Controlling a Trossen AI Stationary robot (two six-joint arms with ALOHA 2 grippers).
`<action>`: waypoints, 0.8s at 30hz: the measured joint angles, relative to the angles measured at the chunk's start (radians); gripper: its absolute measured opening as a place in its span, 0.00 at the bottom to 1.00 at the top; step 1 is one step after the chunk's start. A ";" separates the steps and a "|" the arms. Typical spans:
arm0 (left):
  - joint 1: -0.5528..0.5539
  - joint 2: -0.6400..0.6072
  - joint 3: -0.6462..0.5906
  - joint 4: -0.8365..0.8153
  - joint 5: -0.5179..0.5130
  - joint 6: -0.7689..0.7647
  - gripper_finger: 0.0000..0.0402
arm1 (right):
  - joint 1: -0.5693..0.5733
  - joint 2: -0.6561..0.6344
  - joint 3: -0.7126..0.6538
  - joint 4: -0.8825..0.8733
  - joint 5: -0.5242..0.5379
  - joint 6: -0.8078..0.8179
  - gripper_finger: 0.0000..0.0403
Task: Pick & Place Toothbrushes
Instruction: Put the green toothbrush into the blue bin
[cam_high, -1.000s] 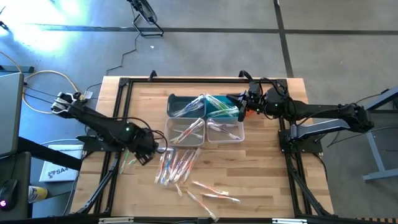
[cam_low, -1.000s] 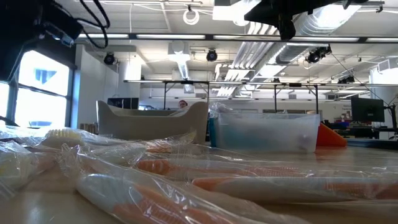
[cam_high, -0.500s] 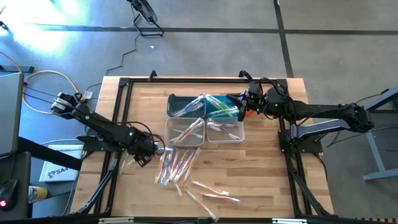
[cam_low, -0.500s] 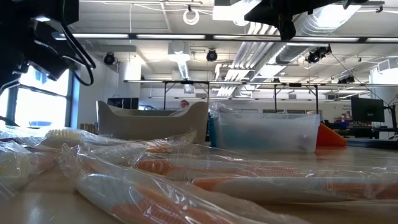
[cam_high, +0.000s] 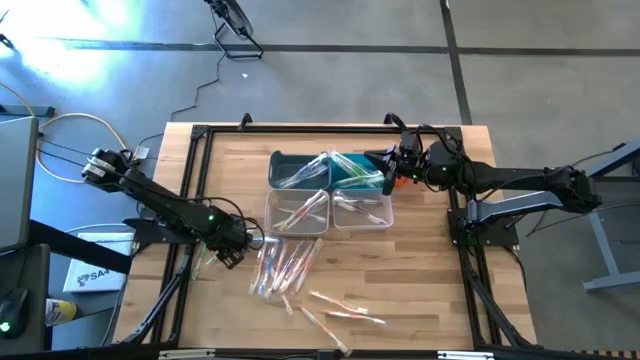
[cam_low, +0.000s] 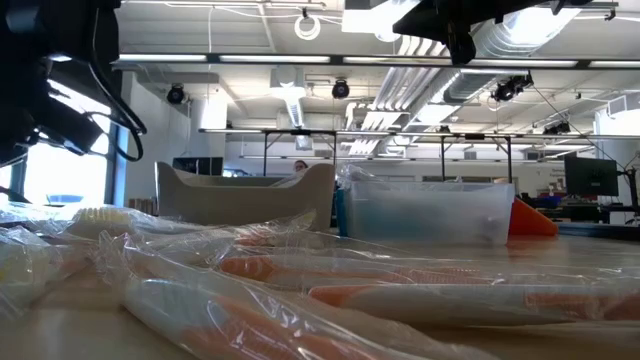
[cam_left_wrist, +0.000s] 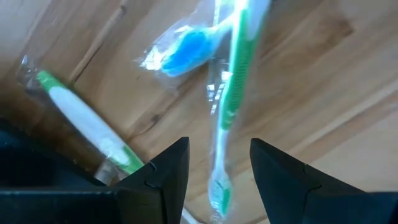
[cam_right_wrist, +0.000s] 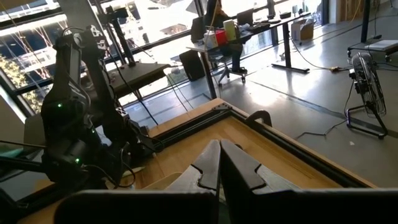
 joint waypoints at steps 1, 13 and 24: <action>0.000 0.000 -0.006 0.002 0.000 -0.001 0.41 | 0.000 0.000 0.000 0.000 0.000 0.000 0.01; 0.000 0.000 -0.056 0.147 -0.021 -0.028 0.41 | 0.000 0.000 0.000 -0.001 0.000 0.000 0.01; 0.000 -0.002 -0.083 0.163 -0.026 -0.089 0.35 | 0.000 0.000 0.000 -0.001 0.000 -0.006 0.01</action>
